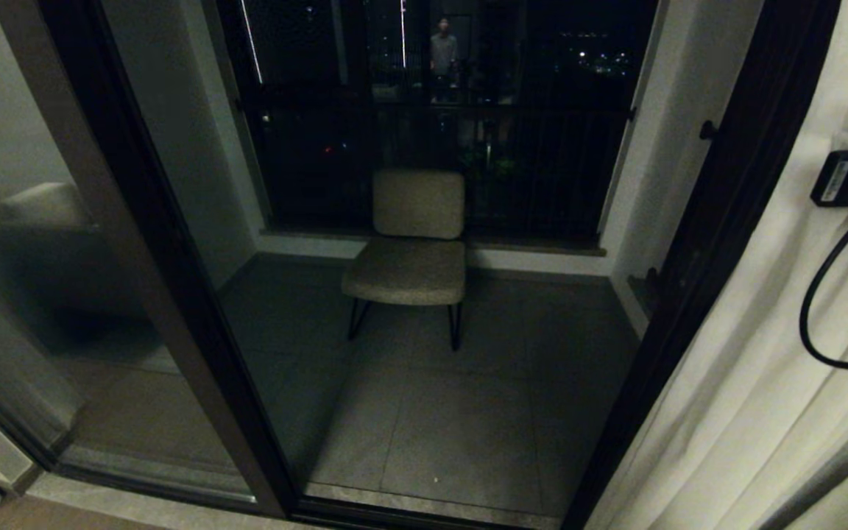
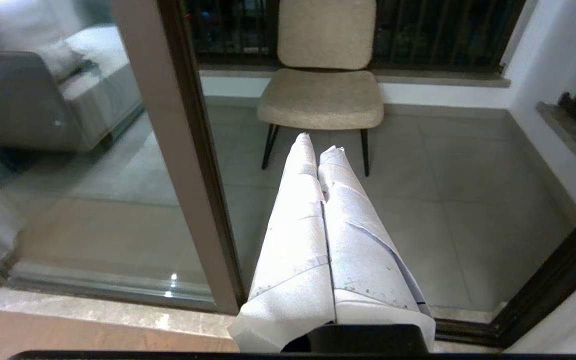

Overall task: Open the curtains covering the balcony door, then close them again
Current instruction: Pull the inner curtains open on both sides

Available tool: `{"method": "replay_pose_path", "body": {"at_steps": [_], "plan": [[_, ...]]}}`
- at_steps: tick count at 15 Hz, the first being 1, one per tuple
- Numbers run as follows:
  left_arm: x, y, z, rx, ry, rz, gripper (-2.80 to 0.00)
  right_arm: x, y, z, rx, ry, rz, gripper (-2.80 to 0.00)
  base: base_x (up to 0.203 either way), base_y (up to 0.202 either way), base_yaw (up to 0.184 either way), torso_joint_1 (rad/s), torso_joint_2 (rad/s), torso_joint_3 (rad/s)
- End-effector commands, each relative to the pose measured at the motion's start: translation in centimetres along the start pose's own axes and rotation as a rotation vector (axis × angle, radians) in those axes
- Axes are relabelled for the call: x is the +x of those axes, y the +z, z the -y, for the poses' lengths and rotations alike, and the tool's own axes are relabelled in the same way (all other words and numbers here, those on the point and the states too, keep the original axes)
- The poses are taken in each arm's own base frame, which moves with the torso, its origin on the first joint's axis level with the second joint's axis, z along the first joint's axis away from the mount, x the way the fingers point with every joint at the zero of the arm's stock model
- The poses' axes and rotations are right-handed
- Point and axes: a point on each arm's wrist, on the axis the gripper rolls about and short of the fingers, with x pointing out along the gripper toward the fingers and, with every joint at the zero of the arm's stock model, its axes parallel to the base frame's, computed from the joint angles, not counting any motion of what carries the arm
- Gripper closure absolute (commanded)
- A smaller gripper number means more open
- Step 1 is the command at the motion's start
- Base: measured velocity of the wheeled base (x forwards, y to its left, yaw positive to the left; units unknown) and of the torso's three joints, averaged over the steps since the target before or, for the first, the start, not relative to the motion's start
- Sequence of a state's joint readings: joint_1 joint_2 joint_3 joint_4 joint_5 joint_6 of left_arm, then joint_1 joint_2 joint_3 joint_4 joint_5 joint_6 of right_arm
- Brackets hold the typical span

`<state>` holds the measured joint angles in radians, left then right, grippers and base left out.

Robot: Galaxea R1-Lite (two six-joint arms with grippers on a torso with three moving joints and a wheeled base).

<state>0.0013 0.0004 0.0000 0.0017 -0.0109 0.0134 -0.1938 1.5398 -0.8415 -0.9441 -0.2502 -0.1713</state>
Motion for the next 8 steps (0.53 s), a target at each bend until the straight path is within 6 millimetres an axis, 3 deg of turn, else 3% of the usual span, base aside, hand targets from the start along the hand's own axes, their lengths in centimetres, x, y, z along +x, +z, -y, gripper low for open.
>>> {"method": "replay_pose_path", "body": {"at_steps": [1, 8], "plan": [[0.0, 0.0, 0.0, 0.000, 0.000, 0.001, 0.00, -0.4, 0.2, 0.2, -0.001, 0.001, 0.009, 0.00, 0.000, 0.000, 0.000, 0.000, 0.00, 0.000], [0.0, 0.0, 0.0, 0.000, 0.000, 0.001, 0.00, -1.9, 1.3, 0.8, 0.000, -0.003, 0.036, 0.00, 0.000, 0.000, 0.000, 0.000, 0.00, 0.000]]}}
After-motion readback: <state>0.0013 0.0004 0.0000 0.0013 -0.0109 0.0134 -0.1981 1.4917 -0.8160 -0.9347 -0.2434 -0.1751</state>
